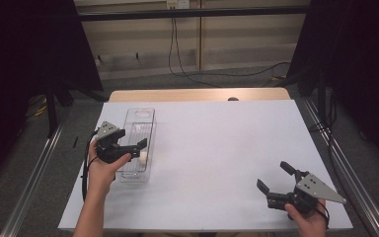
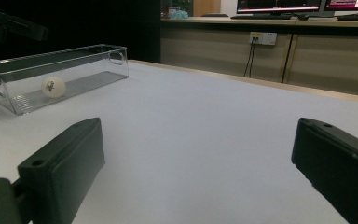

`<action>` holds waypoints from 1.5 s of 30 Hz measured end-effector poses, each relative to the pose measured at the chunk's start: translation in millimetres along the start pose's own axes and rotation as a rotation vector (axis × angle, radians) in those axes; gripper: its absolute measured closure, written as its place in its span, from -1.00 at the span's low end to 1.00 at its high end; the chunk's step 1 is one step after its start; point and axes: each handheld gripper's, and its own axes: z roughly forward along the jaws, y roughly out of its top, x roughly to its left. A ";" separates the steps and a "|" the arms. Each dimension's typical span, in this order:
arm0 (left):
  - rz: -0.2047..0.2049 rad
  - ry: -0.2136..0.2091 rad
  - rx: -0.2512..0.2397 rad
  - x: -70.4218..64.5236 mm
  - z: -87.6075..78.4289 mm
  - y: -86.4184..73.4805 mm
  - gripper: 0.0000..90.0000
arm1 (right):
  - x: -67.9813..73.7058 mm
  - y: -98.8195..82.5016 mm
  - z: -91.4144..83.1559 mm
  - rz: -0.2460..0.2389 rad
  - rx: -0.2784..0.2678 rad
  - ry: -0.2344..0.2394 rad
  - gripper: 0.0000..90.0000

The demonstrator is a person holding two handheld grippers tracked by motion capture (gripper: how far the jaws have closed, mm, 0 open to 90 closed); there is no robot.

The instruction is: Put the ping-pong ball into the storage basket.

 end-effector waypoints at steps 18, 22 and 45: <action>-0.015 -0.024 -0.078 -1.2 -17.5 -13.0 -0.90 | -0.2 0.0 0.5 -0.001 -0.003 -0.003 -0.96; -0.015 -0.011 -0.088 -2.1 -22.4 -14.9 -0.90 | 0.3 0.0 0.9 0.003 0.001 -0.004 -0.96; 0.000 -0.032 -0.117 -9.7 -30.3 -29.5 -0.90 | 0.3 0.4 0.1 -0.004 0.000 -0.001 -0.96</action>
